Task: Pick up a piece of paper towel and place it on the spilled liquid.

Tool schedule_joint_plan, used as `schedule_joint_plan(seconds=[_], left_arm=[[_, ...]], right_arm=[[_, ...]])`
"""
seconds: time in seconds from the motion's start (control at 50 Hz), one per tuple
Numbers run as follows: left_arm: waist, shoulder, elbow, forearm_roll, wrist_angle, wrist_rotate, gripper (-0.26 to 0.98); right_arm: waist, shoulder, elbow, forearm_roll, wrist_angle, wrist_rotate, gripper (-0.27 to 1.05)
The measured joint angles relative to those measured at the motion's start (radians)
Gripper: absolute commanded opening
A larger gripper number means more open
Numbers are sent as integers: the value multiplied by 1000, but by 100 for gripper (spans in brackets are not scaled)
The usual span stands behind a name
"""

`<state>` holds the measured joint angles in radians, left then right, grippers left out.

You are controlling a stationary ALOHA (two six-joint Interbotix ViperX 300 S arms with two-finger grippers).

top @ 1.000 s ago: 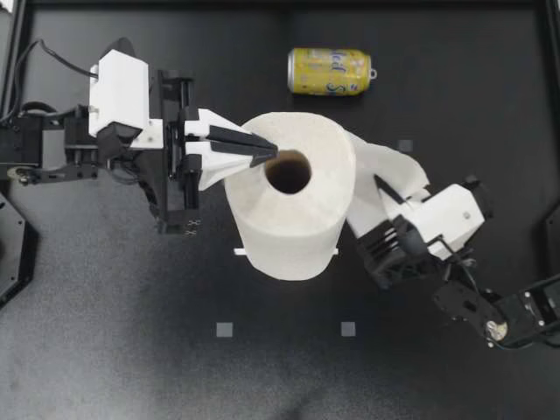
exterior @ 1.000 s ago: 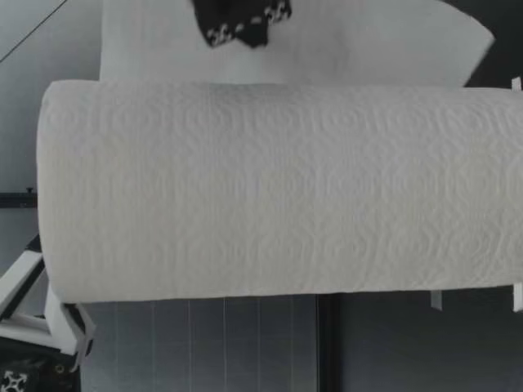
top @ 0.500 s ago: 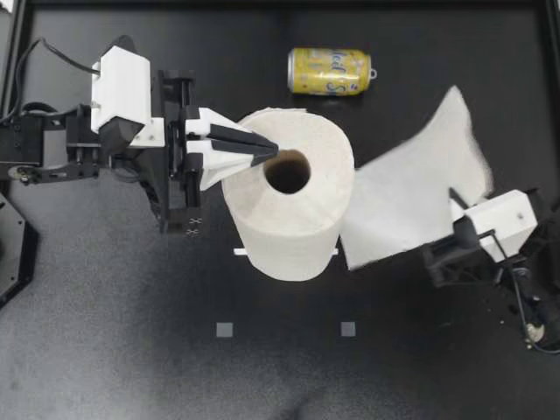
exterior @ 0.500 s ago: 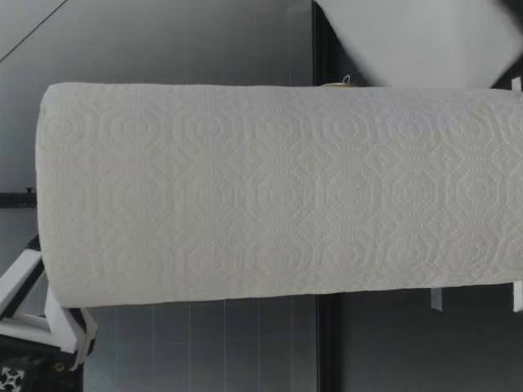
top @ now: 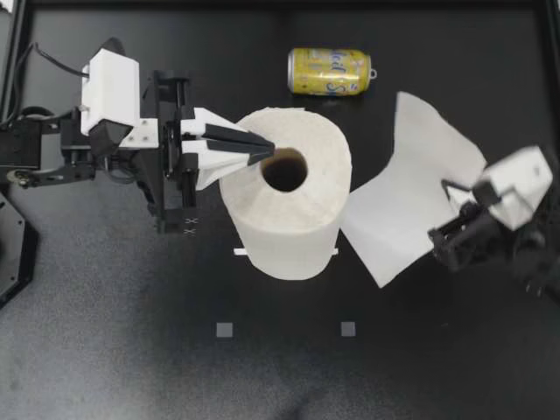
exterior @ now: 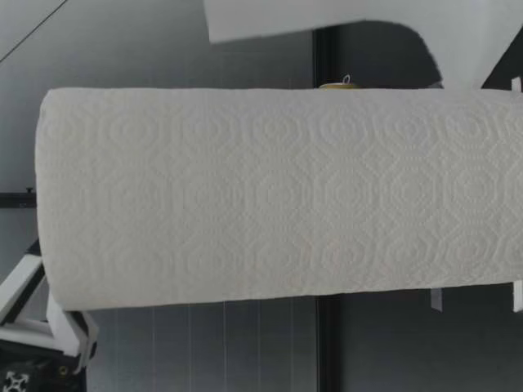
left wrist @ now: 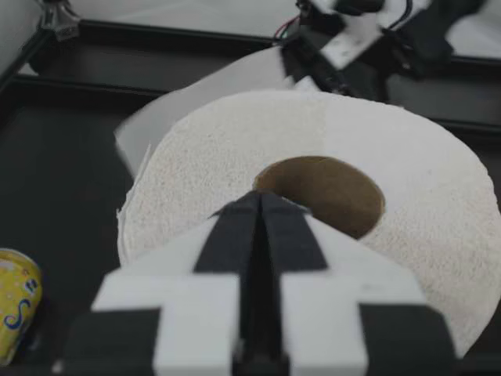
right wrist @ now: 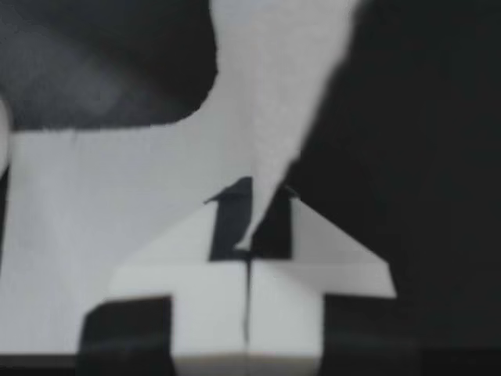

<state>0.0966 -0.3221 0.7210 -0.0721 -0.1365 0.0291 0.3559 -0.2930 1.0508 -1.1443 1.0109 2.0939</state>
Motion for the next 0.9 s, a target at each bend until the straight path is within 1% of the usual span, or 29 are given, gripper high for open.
schedule_joint_plan(seconds=[0.1, 0.24, 0.36, 0.48, 0.56, 0.68, 0.8, 0.9], left_arm=[[-8, -6, 5, 0, -31, 2, 8], [-17, -15, 8, -2, -78, 2, 8], [-20, -26, 12, 0, -120, 3, 8], [-23, -40, 20, 2, -166, 3, 8], [-28, -54, 28, 5, -201, 3, 8], [-31, -69, 37, 8, -229, 3, 8], [-29, -74, 43, 9, -241, 3, 8], [-31, -75, 44, 8, -252, 3, 8]], right_arm=[[-161, -107, 32, -5, -166, -152, -14], [-380, -201, 41, 38, -290, -387, -14], [-538, -227, 55, 87, -405, -543, -14], [-683, -213, 66, 101, -500, -641, -14], [-769, -184, 66, 103, -557, -696, -14], [-871, -117, 64, 104, -632, -778, -14], [-953, -26, 37, 104, -684, -854, -14], [-1000, 49, -3, 103, -713, -916, -14]])
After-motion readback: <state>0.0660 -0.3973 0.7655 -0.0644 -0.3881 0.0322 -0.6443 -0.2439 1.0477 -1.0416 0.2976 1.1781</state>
